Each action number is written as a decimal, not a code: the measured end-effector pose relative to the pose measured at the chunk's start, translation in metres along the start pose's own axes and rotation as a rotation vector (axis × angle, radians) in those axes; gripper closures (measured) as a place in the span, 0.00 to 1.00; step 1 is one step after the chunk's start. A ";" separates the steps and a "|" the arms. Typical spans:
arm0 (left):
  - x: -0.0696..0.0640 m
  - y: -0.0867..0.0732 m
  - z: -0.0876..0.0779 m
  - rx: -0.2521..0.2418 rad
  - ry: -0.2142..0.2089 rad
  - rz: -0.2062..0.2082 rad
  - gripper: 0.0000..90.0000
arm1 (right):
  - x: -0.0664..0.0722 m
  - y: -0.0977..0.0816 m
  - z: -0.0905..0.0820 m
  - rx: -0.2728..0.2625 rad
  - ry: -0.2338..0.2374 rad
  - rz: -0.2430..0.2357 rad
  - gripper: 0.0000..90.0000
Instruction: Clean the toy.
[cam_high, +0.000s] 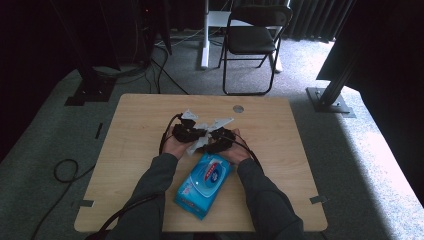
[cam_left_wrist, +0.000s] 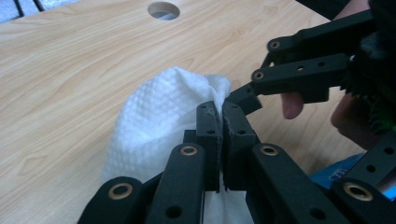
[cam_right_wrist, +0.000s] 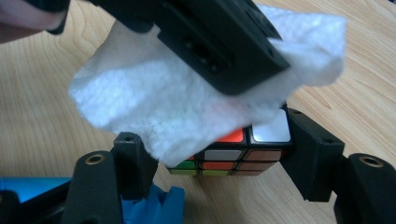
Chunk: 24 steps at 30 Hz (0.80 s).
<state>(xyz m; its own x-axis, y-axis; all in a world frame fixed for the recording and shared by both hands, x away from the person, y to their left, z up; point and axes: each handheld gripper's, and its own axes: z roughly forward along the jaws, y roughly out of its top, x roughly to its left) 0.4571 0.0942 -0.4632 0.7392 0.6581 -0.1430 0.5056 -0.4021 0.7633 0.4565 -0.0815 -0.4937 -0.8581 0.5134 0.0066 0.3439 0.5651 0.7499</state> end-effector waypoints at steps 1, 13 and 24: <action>-0.001 0.000 0.001 0.002 -0.008 0.000 0.97 | 0.000 0.000 0.000 -0.001 0.001 0.001 0.38; -0.006 0.000 0.005 0.008 -0.048 0.013 0.97 | 0.002 0.000 0.002 -0.004 0.008 0.002 0.38; -0.006 -0.002 0.006 -0.007 -0.032 0.013 0.97 | 0.003 0.001 0.002 0.001 0.015 -0.001 0.38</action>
<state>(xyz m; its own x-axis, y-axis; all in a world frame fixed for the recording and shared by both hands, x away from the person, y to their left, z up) 0.4544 0.0873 -0.4673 0.7600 0.6317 -0.1531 0.4927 -0.4062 0.7696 0.4551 -0.0778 -0.4947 -0.8642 0.5029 0.0158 0.3432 0.5662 0.7494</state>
